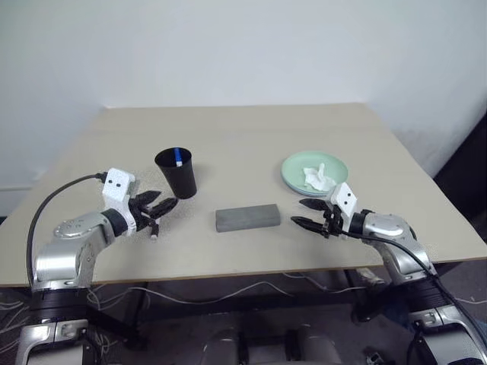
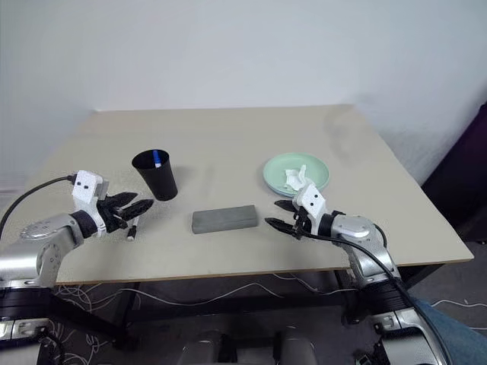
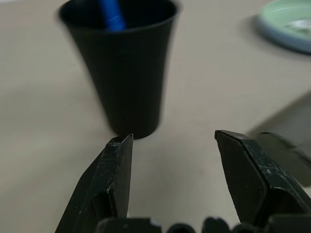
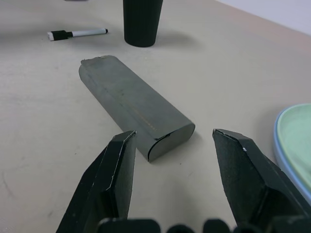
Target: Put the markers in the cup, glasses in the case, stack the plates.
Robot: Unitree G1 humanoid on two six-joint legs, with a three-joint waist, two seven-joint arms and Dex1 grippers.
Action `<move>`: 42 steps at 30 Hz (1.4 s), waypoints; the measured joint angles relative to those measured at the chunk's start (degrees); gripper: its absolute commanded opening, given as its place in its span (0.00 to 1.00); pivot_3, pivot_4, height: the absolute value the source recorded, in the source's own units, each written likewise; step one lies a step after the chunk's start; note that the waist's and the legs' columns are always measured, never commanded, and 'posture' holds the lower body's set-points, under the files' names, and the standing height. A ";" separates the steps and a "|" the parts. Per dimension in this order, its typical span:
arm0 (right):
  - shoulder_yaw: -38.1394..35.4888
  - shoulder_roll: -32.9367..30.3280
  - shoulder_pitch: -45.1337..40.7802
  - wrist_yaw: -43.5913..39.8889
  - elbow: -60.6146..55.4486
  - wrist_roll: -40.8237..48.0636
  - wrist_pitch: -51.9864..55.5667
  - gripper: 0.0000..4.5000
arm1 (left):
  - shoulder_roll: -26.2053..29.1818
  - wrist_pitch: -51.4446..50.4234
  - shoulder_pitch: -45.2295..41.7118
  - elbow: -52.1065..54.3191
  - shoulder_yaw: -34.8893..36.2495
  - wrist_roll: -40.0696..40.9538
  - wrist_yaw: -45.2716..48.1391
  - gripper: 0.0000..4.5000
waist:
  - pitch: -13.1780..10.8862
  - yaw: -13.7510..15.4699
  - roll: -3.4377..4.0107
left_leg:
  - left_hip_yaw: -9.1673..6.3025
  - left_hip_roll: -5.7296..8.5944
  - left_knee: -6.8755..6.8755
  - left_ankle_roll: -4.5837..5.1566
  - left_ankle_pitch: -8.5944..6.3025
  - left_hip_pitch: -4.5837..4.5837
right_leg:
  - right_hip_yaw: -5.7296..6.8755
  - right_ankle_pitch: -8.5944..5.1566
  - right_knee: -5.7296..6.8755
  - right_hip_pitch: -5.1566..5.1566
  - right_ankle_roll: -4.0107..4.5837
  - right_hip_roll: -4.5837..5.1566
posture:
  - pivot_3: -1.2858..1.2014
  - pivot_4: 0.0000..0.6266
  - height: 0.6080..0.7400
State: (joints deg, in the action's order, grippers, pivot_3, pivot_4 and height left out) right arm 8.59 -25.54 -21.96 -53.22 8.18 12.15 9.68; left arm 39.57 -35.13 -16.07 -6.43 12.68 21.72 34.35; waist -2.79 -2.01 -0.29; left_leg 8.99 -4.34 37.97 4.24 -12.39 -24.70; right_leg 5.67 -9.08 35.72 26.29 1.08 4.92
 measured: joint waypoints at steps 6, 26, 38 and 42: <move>0.05 0.13 -0.04 -0.62 0.46 -0.38 -0.17 0.60 | -3.42 -2.75 -2.09 -5.28 -0.79 -5.50 -10.24 0.62 | 0.00 0.15 0.01 | -0.01 0.01 -0.10 -0.18 0.11 0.04 | 0.03 -0.01 -0.01 0.04 0.03 -0.05 | 0.52 0.00 1.00; 0.02 0.42 1.29 0.59 -0.02 -0.44 -0.30 0.60 | -7.71 -1.31 -11.77 -20.36 -4.76 -11.57 -13.06 0.03 | 0.03 0.78 -0.01 | -0.05 0.00 -0.07 -0.18 0.11 0.05 | 0.14 0.20 -0.03 0.03 0.24 -0.01 | 0.52 0.00 1.00; 0.00 0.59 1.14 0.80 -0.18 -0.44 -0.33 0.60 | -5.84 0.22 -9.18 -8.95 -7.81 -8.59 2.06 0.01 | 0.02 0.95 0.01 | -0.06 -0.09 -0.06 -0.19 0.11 -0.03 | 0.42 0.21 -0.23 0.08 0.28 0.08 | 0.52 0.00 1.00; 0.00 1.07 0.36 0.79 0.33 -0.50 -0.39 0.60 | -8.09 6.16 -10.38 -4.65 -8.02 -6.56 6.26 0.01 | 0.02 0.84 0.01 | 0.00 -0.10 -0.09 -0.18 0.11 -0.04 | 0.37 0.22 -0.43 0.04 0.27 0.04 | 0.52 0.00 1.00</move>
State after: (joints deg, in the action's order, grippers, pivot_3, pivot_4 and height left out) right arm 8.59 -24.48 -21.60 -52.43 8.51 11.65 9.30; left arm 31.47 -28.98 -26.45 -11.07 4.66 15.16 40.61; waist -2.77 -1.17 -0.27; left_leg 8.99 -4.44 37.88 4.06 -12.28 -24.73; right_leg 6.04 -8.86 35.28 26.33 1.34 4.96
